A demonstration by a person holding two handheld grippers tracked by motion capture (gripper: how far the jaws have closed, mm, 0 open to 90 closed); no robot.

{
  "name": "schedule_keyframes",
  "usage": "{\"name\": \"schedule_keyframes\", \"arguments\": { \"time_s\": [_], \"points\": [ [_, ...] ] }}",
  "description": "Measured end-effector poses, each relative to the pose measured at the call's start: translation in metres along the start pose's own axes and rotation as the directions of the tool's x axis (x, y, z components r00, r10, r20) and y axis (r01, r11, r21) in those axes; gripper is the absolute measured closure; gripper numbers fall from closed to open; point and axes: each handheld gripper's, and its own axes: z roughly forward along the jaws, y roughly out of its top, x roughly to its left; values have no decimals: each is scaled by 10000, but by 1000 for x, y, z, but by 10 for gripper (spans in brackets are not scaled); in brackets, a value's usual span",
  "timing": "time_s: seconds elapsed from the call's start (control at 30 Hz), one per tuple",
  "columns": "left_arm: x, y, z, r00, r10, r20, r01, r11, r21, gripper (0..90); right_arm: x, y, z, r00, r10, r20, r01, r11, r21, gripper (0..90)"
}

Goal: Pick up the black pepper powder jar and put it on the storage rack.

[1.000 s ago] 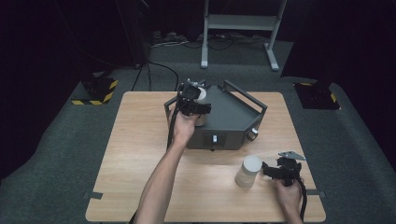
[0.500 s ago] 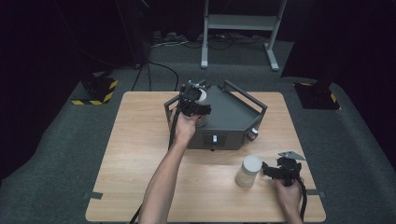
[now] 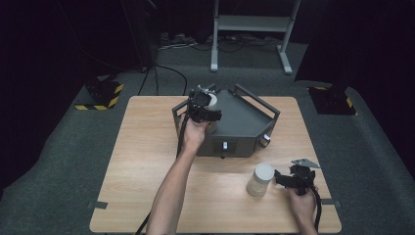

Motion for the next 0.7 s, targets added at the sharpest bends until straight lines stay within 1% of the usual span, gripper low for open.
{"name": "schedule_keyframes", "arguments": {
  "time_s": [0.17,0.2,0.23,0.27,0.3,0.37,0.5,0.57,0.63,0.7],
  "points": [
    [0,0,0,10000,79,29,-79,10000,-1,332,0,0,0,10000,12,0,-12,10000,4,60],
    [0,-1,0,10000,89,24,-89,9999,-72,331,0,0,0,10000,16,0,-16,10000,6,60],
    [0,-1,0,10000,89,24,-89,9999,-72,296,0,0,0,10000,16,0,-16,10000,6,60],
    [0,-1,-1,9999,145,38,-145,9998,-120,296,0,0,0,10000,19,1,-19,10000,12,60],
    [1,0,-2,9999,116,48,-115,9998,-158,223,0,0,0,10000,19,2,-19,10000,13,60],
    [1,0,-6,9997,232,-26,-232,9994,-246,122,0,0,0,10000,28,3,-28,10000,11,60],
    [3,-1,-12,9999,107,20,-106,9991,-415,55,0,0,0,10000,25,3,-25,10000,11,60],
    [4,-2,-17,9996,283,-50,-285,9986,-444,47,0,0,0,10000,11,2,-11,10000,7,60],
    [1,-6,-21,9974,665,-261,-678,9964,-517,36,0,0,0,10000,7,1,-7,10000,4,60],
    [3,-11,-29,9977,658,-168,-668,9953,-696,36,0,0,0,10000,21,0,-21,10000,8,60]
  ]
}}
